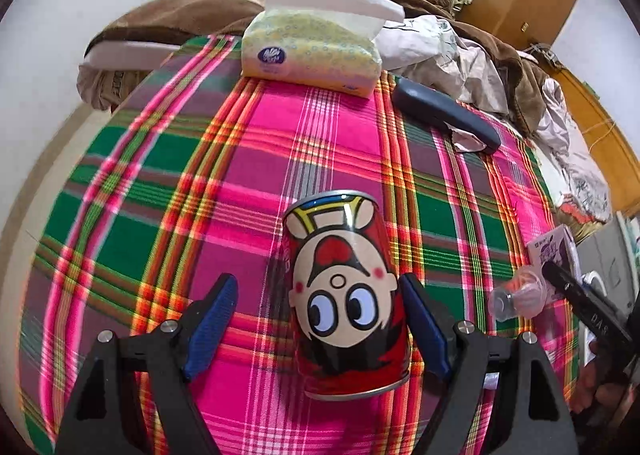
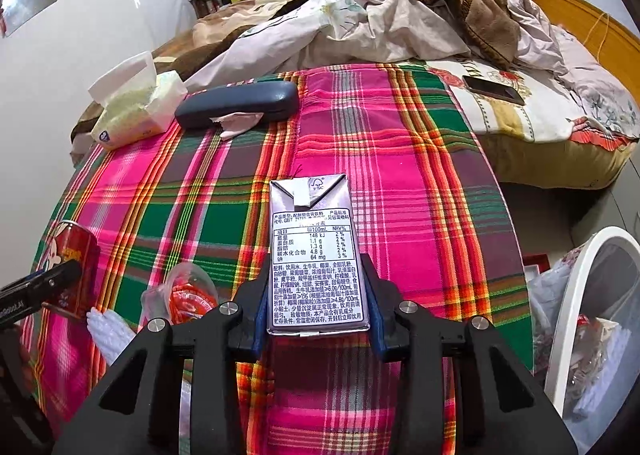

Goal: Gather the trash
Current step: 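Lift the red can with the left tool while the right tool lifts the milk carton, then carry the red can and milk carton over the white bin and open both tools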

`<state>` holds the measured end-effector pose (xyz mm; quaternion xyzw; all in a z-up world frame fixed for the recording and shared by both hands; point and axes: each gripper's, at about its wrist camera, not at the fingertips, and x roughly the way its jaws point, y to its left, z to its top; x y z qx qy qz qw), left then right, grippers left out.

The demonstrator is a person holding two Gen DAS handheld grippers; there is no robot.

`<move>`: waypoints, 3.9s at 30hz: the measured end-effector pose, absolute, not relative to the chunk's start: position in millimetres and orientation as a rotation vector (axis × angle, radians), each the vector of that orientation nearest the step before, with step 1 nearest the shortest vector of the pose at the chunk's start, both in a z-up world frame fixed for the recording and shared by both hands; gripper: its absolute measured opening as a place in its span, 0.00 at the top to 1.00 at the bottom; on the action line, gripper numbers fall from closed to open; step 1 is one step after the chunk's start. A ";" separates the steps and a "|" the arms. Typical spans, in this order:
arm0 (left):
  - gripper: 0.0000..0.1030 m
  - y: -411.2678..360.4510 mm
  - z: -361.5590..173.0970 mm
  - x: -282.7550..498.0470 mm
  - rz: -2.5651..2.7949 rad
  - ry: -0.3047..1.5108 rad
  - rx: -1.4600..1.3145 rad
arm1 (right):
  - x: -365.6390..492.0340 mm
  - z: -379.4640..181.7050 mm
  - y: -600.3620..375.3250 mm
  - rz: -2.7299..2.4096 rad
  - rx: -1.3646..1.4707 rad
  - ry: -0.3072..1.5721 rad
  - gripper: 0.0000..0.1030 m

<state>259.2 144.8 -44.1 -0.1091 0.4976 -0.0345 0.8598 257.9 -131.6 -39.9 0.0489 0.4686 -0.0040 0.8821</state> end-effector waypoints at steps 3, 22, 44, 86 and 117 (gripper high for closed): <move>0.20 141.0 -46.9 263.6 -0.048 1.040 -0.212 | 256.8 -40.0 -130.5 -0.006 0.096 0.976 0.62; 0.45 121.2 -38.7 258.6 -0.052 0.980 -0.163 | 249.3 -36.6 -132.6 0.017 0.091 0.939 0.62; 0.45 47.4 14.4 196.2 -0.213 0.868 -0.101 | 200.9 -0.1 -162.5 0.007 0.121 0.846 0.62; 0.45 -194.7 39.4 115.4 -0.599 0.775 0.127 | 88.7 16.9 -326.0 -0.287 0.242 0.730 0.62; 0.33 -253.8 10.5 133.1 -0.654 0.860 0.143 | 89.8 -8.5 -371.2 -0.378 0.231 0.807 0.39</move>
